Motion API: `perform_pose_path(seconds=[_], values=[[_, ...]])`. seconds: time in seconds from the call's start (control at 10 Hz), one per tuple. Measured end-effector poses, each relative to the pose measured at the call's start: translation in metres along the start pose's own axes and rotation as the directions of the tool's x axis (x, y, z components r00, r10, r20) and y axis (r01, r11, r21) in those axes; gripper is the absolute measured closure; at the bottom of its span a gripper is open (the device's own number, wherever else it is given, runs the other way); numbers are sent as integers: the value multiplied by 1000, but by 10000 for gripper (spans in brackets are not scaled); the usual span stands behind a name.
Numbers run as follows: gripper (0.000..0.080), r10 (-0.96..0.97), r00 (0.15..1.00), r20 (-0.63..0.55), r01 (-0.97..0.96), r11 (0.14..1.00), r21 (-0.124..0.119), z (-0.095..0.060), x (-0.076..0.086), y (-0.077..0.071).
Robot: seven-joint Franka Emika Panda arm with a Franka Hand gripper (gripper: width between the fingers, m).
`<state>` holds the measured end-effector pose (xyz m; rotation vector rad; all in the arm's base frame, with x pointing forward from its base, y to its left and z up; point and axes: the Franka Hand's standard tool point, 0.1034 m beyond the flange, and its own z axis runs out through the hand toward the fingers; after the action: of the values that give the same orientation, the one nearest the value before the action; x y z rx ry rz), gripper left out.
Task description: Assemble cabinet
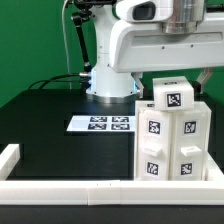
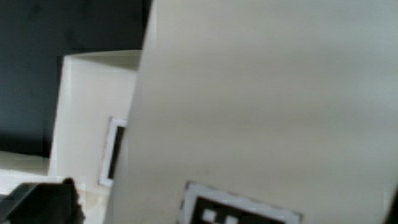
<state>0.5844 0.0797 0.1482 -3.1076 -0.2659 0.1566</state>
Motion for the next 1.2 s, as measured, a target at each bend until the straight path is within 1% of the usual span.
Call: perform_pose_path(seconds=[0.1, 0.2, 0.3, 0.4, 0.8, 0.9, 1.0, 1.1, 1.2], values=[[2, 5, 1000, 12, -5, 1000, 1, 1, -1, -2], [124, 14, 1000, 26, -15, 1000, 2, 2, -3, -4], [124, 17, 999, 44, -17, 1000, 3, 2, -6, -5], [249, 18, 998, 54, -18, 1000, 4, 1, -7, -4], [246, 48, 997, 52, -48, 999, 3, 2, -6, -5], [246, 149, 987, 53, -149, 989, -3, 2, -7, -6], [246, 284, 958, 51, -283, 959, -11, 1, -6, -10], [246, 368, 929, 49, -368, 930, -16, 1, -6, -11], [247, 413, 909, 49, -413, 911, -18, 1, -6, -11]])
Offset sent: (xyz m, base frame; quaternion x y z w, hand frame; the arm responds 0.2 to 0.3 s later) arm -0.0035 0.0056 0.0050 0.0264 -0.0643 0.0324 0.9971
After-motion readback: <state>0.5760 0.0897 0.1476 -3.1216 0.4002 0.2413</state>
